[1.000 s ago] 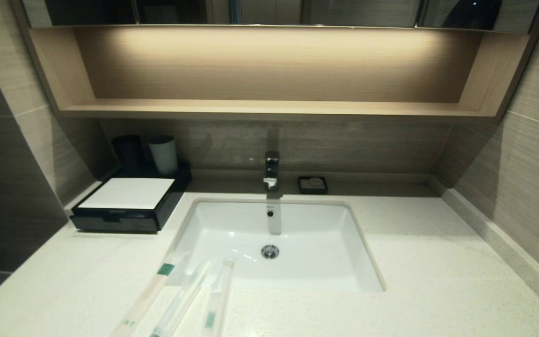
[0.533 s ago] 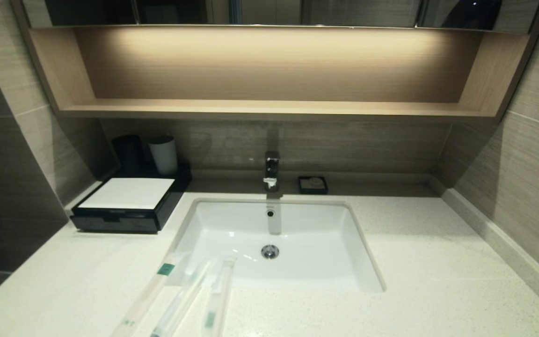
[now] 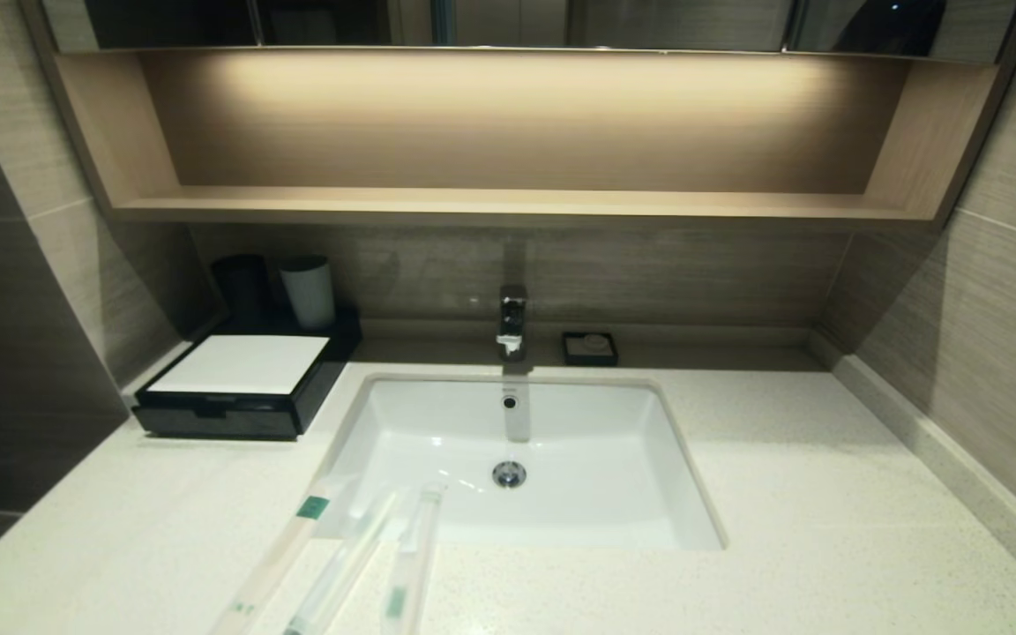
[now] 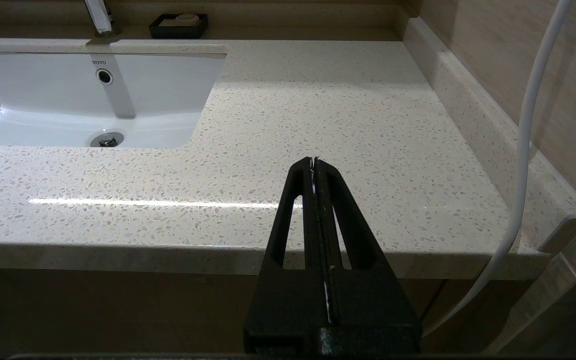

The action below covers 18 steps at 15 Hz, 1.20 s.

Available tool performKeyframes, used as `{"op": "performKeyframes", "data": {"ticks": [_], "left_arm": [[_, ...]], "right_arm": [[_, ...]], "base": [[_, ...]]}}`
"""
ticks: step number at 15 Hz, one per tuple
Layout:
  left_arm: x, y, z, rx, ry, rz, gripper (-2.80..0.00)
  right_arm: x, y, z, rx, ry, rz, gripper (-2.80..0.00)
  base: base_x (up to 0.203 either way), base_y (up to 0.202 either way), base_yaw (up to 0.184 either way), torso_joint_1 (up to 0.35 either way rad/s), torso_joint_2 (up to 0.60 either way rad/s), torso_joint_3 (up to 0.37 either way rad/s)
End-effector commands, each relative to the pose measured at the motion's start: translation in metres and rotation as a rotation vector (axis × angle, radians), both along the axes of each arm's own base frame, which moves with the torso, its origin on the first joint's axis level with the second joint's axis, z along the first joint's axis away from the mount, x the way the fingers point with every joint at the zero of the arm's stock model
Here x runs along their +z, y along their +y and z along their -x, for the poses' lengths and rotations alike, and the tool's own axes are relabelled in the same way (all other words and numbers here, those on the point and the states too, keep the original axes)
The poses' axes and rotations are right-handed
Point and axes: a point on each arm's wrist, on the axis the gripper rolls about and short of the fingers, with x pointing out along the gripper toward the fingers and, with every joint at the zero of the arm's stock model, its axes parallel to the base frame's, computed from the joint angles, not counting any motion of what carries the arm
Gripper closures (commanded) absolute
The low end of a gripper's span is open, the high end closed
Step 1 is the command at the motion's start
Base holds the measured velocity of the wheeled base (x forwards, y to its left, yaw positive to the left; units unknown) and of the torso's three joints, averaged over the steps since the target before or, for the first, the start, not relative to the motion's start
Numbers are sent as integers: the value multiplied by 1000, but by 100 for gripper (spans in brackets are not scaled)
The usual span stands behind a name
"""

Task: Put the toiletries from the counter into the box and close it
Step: Open the drawer

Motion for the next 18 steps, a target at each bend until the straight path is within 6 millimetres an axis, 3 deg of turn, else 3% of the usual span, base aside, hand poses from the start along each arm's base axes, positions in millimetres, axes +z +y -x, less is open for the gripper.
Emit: {"op": "performKeyframes", "data": {"ticks": [1, 4, 8, 13, 18], "left_arm": [[15, 0, -39, 10, 131, -3, 0], [31, 0, -74, 38, 211, -6, 0], [34, 2, -123, 90, 350, -15, 0], [18, 4, -181, 128, 527, -14, 0], [-12, 14, -250, 173, 583, -3, 0]], "right_arm": [[0, 0, 0, 0, 0, 0, 0], [0, 0, 0, 0, 0, 0, 0], [0, 0, 0, 0, 0, 0, 0], [0, 0, 0, 0, 2, 0, 0], [0, 0, 0, 0, 2, 0, 0]], "base": [[0, 0, 0, 0, 0, 0], [0, 0, 0, 0, 0, 0], [0, 0, 0, 0, 0, 0], [0, 0, 0, 0, 0, 0], [0, 0, 0, 0, 0, 0]]}}
